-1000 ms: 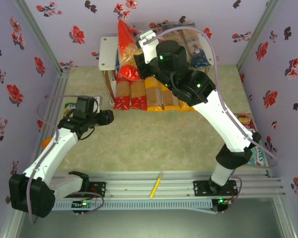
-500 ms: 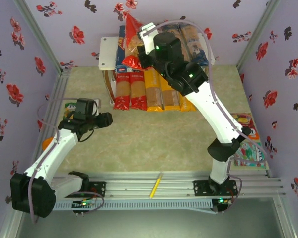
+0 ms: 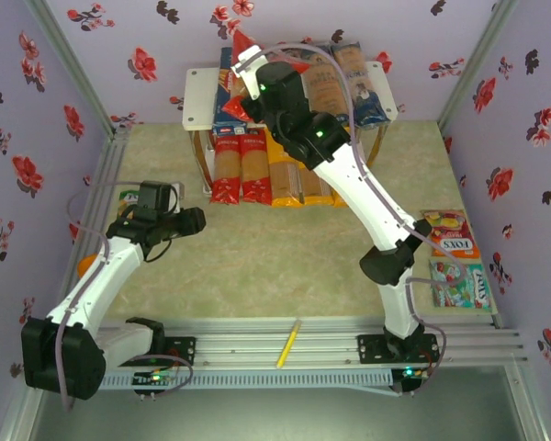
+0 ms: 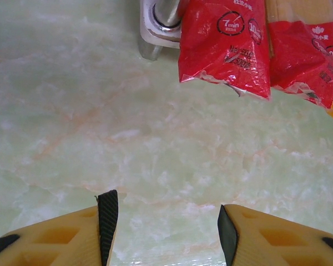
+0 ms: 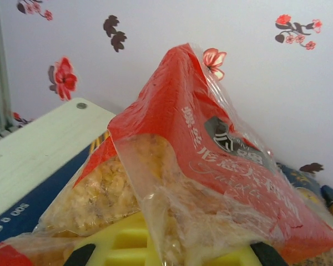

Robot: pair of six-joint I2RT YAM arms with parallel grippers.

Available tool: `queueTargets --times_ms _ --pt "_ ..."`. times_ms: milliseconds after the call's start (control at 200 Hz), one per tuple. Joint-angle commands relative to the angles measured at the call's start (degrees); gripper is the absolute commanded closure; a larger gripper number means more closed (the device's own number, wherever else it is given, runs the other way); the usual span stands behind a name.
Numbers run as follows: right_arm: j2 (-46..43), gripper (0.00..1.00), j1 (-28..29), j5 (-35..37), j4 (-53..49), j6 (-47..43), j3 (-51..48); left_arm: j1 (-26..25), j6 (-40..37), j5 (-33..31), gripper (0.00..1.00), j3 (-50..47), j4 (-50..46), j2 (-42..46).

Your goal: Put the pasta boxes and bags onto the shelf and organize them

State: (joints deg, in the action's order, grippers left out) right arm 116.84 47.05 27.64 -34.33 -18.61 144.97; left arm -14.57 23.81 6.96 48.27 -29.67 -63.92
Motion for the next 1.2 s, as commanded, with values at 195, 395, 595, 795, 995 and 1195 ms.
queueTargets --times_ms 195,395,595,795,995,1195 --pt "-1.2 1.00 -2.4 3.9 8.0 -5.8 4.2 1.5 -1.0 2.3 0.48 2.1 0.5 -2.2" --pt "0.0 1.00 -3.9 3.1 7.1 -6.8 4.2 1.6 -1.0 2.4 0.48 2.5 0.7 -2.9" --pt "1.2 1.00 -5.8 0.7 6.7 -6.6 4.3 1.7 -0.9 2.4 0.48 2.4 0.6 -3.3" --pt "2.4 1.00 -6.8 -1.4 5.3 -5.2 4.2 1.8 -0.8 2.6 0.48 2.7 0.9 -4.1" --pt "3.0 1.00 -7.8 -1.7 3.5 -3.0 3.0 1.9 -0.8 2.9 0.48 2.9 1.3 -5.1" --pt "3.5 1.00 -8.3 -3.9 1.9 0.3 1.7 1.8 -0.9 3.1 0.48 3.0 1.6 -5.6"
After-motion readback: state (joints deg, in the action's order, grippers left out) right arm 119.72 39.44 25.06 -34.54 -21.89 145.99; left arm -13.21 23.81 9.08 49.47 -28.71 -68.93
